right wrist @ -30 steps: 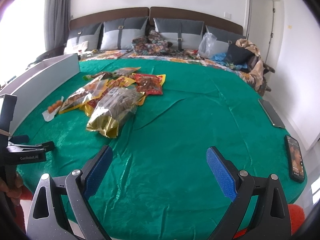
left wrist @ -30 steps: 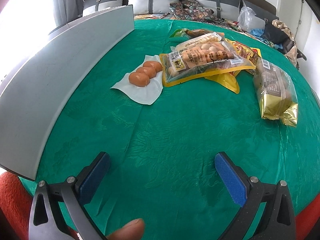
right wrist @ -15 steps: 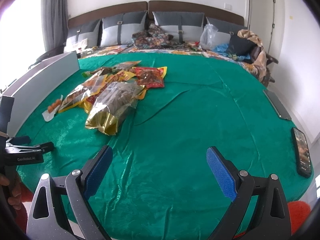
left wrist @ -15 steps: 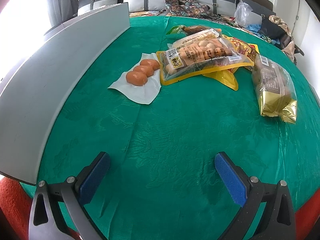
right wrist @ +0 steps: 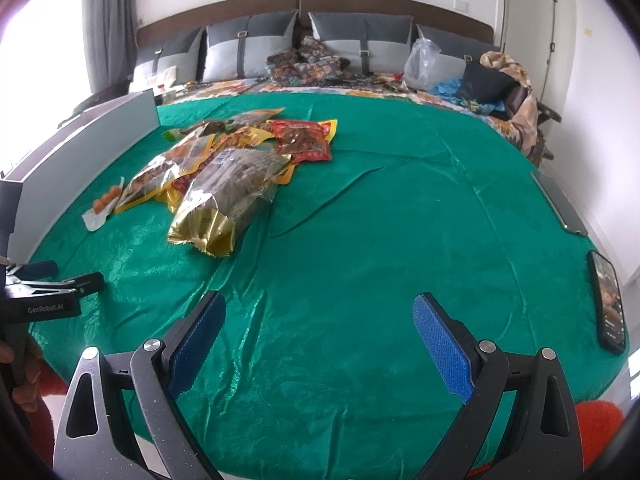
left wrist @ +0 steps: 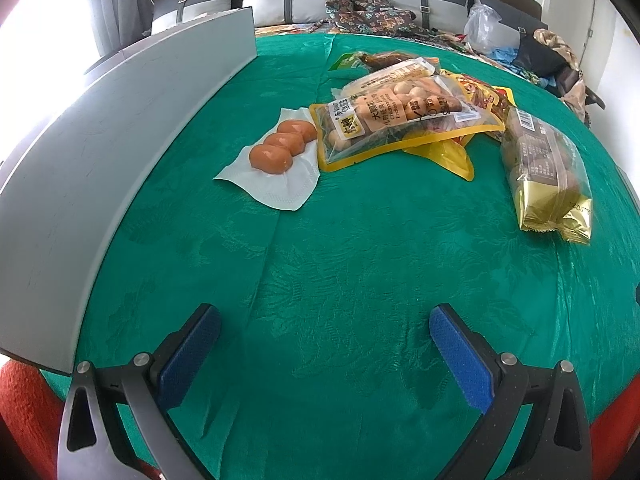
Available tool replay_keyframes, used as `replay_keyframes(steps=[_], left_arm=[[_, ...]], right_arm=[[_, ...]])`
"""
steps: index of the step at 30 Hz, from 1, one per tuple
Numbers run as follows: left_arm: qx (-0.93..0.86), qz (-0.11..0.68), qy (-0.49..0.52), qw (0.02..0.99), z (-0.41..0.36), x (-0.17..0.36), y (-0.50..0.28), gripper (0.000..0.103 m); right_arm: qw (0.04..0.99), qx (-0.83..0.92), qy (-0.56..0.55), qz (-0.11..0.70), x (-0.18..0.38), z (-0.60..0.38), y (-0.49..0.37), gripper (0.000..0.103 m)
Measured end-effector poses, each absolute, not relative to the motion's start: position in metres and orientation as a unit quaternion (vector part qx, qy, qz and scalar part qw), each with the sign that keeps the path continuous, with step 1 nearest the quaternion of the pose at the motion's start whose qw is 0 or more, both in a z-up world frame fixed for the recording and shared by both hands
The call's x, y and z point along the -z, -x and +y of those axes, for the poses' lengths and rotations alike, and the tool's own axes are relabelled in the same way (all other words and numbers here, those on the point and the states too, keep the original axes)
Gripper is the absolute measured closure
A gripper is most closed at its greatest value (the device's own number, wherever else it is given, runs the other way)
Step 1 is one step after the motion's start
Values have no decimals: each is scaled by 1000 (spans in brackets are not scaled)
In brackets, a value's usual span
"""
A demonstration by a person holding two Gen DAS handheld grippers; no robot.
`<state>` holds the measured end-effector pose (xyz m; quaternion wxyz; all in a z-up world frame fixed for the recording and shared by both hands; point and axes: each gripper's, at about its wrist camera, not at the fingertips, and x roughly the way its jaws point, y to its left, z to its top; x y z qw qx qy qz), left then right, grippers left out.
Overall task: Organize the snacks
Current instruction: 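Move the left tool toward the three sausages on white paper, then close the left tool on the white paper holding the sausages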
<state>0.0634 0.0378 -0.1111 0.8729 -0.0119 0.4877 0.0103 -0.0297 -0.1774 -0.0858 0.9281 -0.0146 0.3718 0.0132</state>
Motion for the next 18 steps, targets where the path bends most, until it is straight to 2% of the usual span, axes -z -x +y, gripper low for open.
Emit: replay_keyframes(steps=[7,11,15,18], left_arm=[[10,503,8,864,50,109,-62,0],[10,516,46,855,72,102,-69,0],[17,509,55,859,92,82,-107,0],[52,535,12,843,90,83,-150,0]], right_arm=[[926,-13,3,377,88,-183,29,6],[927,-13,1,376,88,-184,29,6],[927,-12,-5,375,88,-187,29,6],[925,-13,-5,379,88,-187,29,6]])
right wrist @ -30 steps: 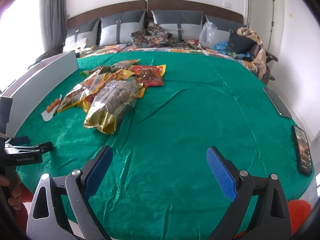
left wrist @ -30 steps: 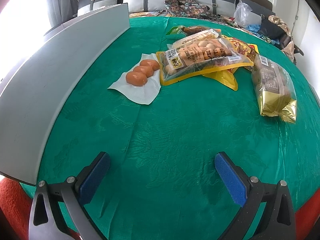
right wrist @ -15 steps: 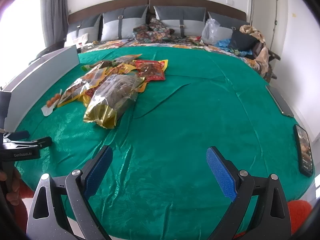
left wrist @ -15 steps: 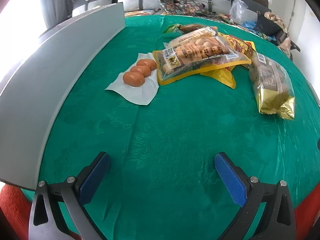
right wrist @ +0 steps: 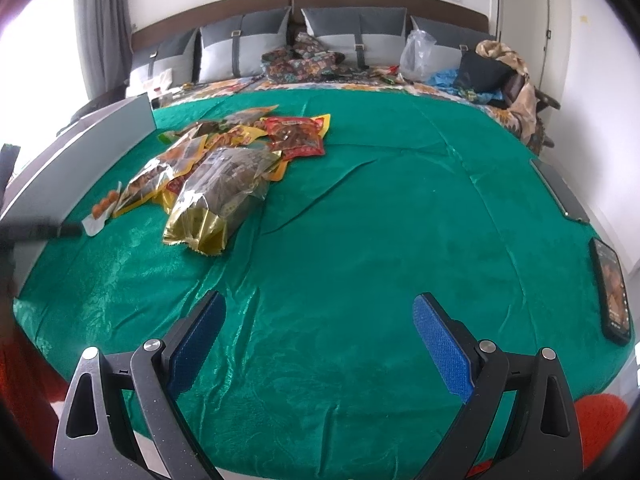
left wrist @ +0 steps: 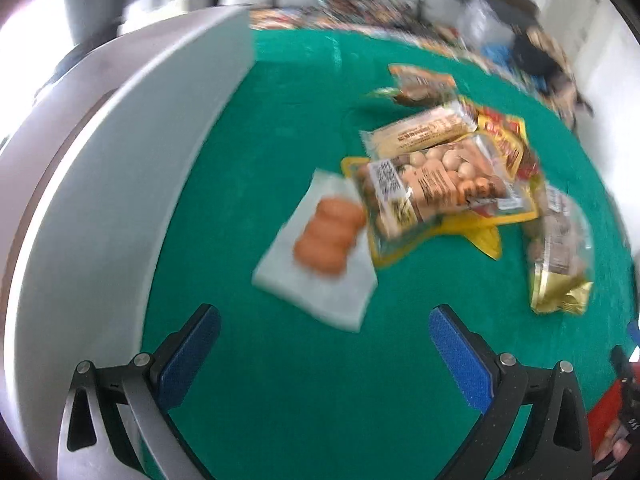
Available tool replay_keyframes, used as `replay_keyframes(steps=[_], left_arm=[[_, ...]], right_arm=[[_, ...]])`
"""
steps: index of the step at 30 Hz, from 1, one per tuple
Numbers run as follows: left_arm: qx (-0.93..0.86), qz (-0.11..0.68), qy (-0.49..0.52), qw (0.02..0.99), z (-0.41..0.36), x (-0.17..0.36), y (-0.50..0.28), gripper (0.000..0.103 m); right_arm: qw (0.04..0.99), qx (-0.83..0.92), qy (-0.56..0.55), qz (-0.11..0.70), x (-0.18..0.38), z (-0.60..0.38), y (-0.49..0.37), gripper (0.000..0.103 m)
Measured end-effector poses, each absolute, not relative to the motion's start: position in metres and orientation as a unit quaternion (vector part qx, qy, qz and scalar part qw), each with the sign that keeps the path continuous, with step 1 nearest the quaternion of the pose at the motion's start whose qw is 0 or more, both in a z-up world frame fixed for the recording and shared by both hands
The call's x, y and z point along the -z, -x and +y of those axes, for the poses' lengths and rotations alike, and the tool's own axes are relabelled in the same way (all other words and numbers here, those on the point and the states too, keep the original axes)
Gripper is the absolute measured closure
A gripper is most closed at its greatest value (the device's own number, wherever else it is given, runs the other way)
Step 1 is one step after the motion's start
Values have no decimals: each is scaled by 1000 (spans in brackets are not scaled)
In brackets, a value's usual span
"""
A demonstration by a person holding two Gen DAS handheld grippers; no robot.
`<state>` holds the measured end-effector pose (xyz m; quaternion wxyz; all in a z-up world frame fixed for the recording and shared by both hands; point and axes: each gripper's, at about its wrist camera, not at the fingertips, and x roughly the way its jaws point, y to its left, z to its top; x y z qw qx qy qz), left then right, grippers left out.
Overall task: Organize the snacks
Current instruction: 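Close the left tool on the white paper holding the sausages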
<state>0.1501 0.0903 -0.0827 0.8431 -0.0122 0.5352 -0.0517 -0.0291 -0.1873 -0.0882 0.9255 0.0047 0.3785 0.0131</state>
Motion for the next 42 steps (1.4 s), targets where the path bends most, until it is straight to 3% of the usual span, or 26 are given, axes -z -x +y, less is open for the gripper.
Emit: replay_keyframes(steps=[4,6,7,8,19,30,32,33,34,41,42], left_arm=[[75,556,-77,824,81,94,-192,5],[99,576,-69,808,83,104,-202,19],[111,570,-53,812,86,102,-201,35],[113,563,-53,817,87,99,-199,41],[89,571,-19,816,88,97,-107,42],[91,525,62,844,102,78,-92,43],[96,520,77,845,108,75,-91,60],[101,520,89,843,111,75,-91,82],[103,522,102,840,113,75,-92,85],[117,516,122,840,121,79,-88,85],[125,515,123,839,122,77,-88,78]], right_arm=[[927,-12,-5,375,87,-187,30,6],[927,-10,-5,375,86,-188,31,6],[927,-10,-5,375,86,-188,31,6],[927,-9,-5,375,86,-189,31,6],[921,-10,-26,388,90,-194,27,6],[895,-48,-95,433,104,-205,27,6],[891,-46,-110,439,104,-208,27,6],[889,-46,-117,440,103,-208,27,6],[887,-47,-127,441,102,-209,26,6],[884,-50,-147,442,88,-202,10,6],[884,-48,-146,441,88,-201,9,6]])
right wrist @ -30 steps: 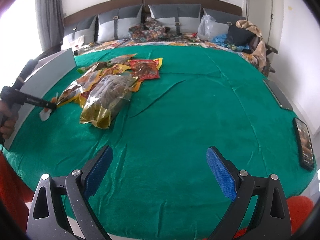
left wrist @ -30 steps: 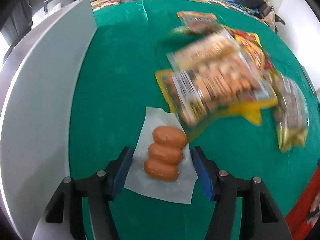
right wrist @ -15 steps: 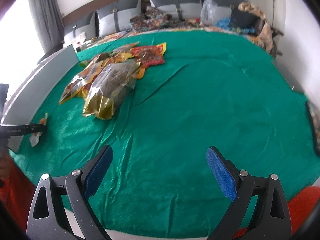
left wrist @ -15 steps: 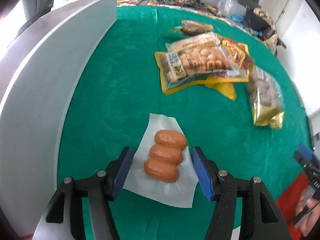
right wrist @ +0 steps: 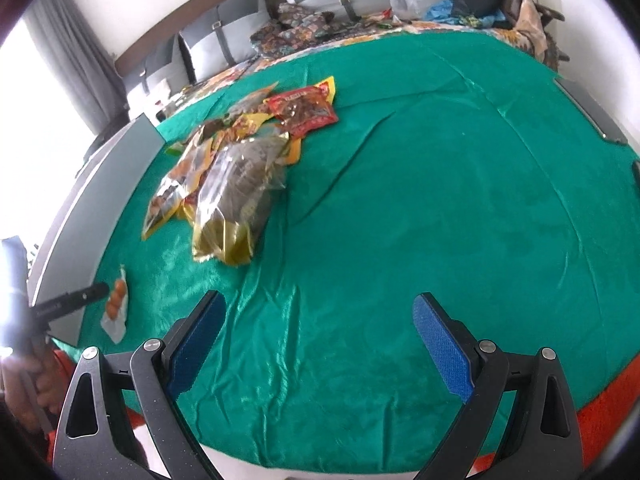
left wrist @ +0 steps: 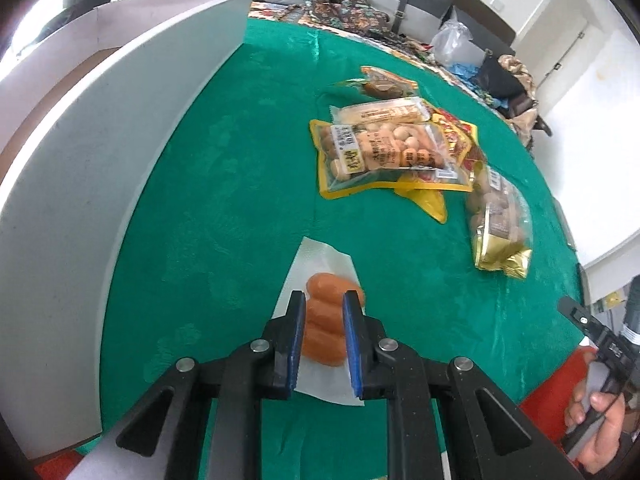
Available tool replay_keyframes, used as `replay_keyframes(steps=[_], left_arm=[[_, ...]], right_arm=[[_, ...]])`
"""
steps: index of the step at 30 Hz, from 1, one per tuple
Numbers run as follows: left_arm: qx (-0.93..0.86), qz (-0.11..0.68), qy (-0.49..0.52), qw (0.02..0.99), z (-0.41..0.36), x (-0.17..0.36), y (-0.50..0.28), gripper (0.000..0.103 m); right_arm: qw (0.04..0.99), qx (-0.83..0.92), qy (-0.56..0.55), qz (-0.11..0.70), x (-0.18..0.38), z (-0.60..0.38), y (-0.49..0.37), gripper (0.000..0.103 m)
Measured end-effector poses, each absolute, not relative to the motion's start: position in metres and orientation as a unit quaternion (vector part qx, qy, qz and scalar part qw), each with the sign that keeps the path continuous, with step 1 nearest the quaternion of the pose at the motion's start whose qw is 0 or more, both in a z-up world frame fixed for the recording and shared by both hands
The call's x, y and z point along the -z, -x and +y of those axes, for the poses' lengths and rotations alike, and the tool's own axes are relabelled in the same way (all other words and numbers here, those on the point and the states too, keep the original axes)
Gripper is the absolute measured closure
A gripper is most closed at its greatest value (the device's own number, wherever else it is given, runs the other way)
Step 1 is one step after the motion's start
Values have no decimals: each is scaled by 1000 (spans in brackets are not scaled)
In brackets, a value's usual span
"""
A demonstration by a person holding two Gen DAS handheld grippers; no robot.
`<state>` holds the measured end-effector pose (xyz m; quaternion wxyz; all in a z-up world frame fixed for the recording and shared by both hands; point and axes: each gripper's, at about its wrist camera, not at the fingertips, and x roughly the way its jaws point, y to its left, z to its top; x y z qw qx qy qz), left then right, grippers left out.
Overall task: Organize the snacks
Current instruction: 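Close the left tool on the white paper holding the sausages, then lift the sausages with the left tool while the right tool grasps the gold nut bag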
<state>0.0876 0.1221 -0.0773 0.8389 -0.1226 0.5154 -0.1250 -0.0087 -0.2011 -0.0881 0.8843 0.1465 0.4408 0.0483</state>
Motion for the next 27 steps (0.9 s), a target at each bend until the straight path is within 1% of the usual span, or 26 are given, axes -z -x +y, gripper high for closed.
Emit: replay_keyframes(steps=[1,2,3,4,7,12,18,20,21,22,23,24,25,27], left_arm=[[131,516,123,838,123,76,-88,61],[136,516,121,837,125,73,-87,47],[139,515,118,838,126,70,-86,18],[140,510,115,841,127,67,-85,7],[148,516,104,838,127,63,-85,7],[159,532,68,829,123,64,-98,7],[185,570,-29,800,96,88,-108,7],[175,579,-64,794,86,100,-107,9],[166,574,-83,798,82,102,-103,19],[170,559,-93,806,78,99,-96,36],[175,555,-89,808,77,97,-92,40],[168,555,-79,811,79,93,-91,53],[165,550,-62,816,84,88,-90,58],[147,552,-49,819,92,87,-91,58]], right_arm=[[885,-46,-146,439,88,-201,8,6],[887,-45,-143,437,90,-200,10,6],[888,-43,-137,436,91,-199,11,6],[891,-40,-130,434,93,-198,14,6],[894,-34,-110,433,101,-200,22,6],[891,-30,-129,434,105,-211,22,6],[894,-41,-117,431,104,-205,21,6],[894,-44,-116,431,105,-203,21,6],[894,-44,-116,430,104,-203,20,6],[895,-45,-115,429,104,-203,20,6],[895,-44,-114,428,103,-203,21,6],[896,-44,-113,427,103,-204,22,6],[897,-44,-112,426,102,-204,22,6],[896,-42,-113,426,103,-205,22,6]])
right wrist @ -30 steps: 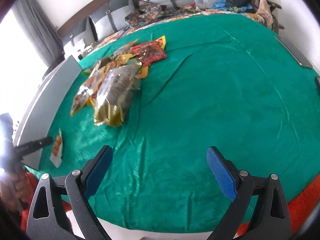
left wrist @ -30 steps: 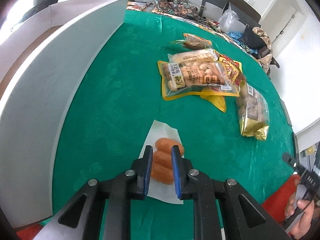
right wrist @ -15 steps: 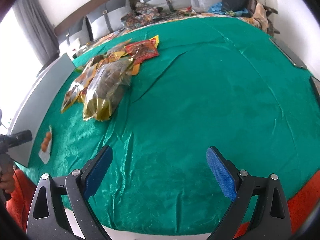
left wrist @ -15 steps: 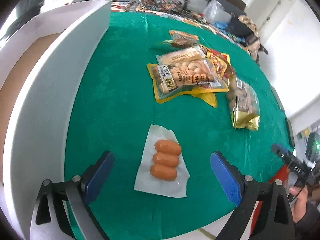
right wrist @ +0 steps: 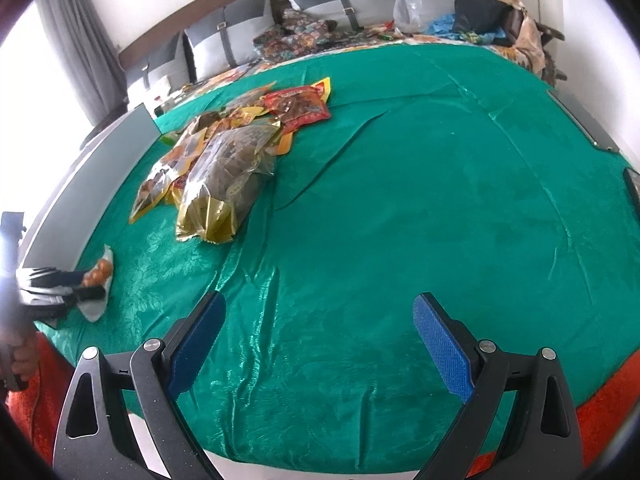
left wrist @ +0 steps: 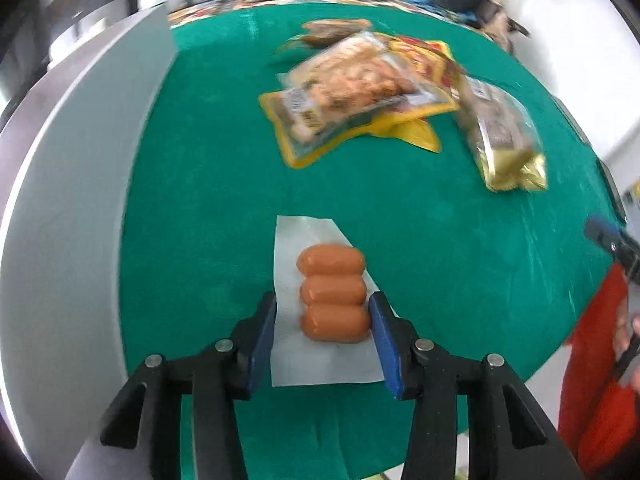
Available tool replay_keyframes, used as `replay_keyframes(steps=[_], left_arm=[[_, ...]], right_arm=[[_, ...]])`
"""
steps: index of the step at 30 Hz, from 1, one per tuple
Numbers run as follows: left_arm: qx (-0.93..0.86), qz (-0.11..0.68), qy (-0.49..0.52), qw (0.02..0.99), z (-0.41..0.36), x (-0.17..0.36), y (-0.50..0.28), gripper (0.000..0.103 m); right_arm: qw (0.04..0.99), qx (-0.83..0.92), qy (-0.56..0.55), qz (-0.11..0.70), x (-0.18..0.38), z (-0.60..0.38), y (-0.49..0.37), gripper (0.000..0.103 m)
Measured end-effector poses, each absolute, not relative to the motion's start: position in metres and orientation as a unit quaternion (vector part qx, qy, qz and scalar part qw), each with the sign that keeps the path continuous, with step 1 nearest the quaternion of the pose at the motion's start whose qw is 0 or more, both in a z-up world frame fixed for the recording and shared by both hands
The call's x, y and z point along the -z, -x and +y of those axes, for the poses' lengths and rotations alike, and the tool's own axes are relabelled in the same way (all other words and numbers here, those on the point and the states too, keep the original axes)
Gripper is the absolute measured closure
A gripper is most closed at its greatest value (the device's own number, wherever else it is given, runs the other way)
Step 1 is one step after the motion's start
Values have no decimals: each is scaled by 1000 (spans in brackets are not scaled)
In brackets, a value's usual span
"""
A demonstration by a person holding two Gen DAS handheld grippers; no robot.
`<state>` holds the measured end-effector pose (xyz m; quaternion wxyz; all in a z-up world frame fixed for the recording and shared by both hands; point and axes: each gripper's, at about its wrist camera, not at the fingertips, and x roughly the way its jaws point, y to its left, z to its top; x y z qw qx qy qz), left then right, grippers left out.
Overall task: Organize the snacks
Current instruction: 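Lift the sausages with the left tool while the right tool grasps the gold nut bag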
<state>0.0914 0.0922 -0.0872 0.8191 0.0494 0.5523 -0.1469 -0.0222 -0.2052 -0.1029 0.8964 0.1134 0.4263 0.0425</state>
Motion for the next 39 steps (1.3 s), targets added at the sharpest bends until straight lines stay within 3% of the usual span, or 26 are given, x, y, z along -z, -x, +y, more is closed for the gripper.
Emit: replay_keyframes(steps=[8,13,20,21,23,32,39], left_arm=[[143,528,33,836,114,78,-82,59],[143,510,59,846,111,66,-84,59],[133,491,92,856,114,47,-82,59],[133,487,95,858,117,42,-81,59],[135,475,104,863,124,30,-76,59],[148,424,204,870,179,-19,-75,58],[88,383,212,895,260,-61,-77,58]], right_arm=[[879,-55,-181,438,98,-218,13,6],[823,-120,-274,483,85,-206,-51,6],[813,-62,-138,563,108,-117,-117,7],[811,-50,-128,569,111,-114,-120,11],[820,-52,-148,550,104,-121,-118,50],[814,-91,-236,523,65,-168,-86,52],[824,-208,-216,480,-15,-81,-83,51]])
